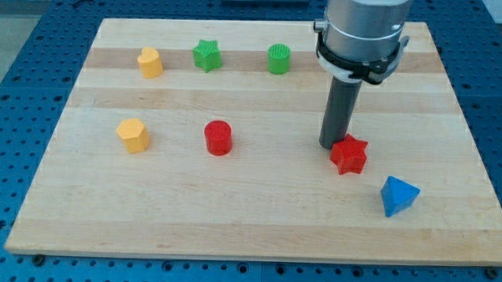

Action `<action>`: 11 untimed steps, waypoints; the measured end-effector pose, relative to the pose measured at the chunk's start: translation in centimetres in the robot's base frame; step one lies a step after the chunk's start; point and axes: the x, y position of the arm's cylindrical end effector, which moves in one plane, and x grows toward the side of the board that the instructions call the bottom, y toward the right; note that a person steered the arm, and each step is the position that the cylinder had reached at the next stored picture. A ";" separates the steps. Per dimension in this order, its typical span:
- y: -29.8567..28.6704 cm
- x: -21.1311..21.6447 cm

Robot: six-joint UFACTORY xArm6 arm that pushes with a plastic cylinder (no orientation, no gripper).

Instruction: Push the red star above the blue triangle

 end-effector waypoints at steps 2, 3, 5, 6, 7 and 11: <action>-1.8 -0.3; -3.4 0.0; -2.5 2.1; 0.5 2.1; 3.8 2.1; 5.2 2.4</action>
